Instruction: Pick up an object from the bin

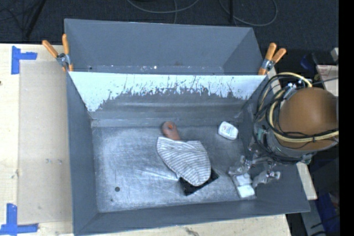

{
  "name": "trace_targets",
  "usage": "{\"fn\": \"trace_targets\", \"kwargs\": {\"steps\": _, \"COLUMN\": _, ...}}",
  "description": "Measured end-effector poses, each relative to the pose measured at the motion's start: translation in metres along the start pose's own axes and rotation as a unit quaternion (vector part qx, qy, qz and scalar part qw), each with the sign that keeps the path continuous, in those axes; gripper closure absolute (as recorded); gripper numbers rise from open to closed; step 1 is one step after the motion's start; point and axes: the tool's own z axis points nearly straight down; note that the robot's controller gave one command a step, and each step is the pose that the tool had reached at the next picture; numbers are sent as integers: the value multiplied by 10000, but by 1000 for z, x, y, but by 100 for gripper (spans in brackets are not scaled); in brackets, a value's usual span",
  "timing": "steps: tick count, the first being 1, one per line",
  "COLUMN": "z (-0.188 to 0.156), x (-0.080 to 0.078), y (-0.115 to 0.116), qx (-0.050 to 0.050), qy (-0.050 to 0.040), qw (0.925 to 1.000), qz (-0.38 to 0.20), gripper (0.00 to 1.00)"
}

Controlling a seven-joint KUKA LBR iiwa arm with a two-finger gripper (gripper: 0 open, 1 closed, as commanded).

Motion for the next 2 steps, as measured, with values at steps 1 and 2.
{"fn": "trace_targets", "kwargs": {"steps": 1, "z": 0, "x": 0, "y": 0, "qx": 0, "qy": 0, "qw": 10000, "qz": -1, "gripper": 100}}
{"fn": "trace_targets", "kwargs": {"steps": 2, "z": -3, "x": 0, "y": 1, "qx": -8, "qy": 5, "qw": 10000, "qz": -8, "gripper": 100}}
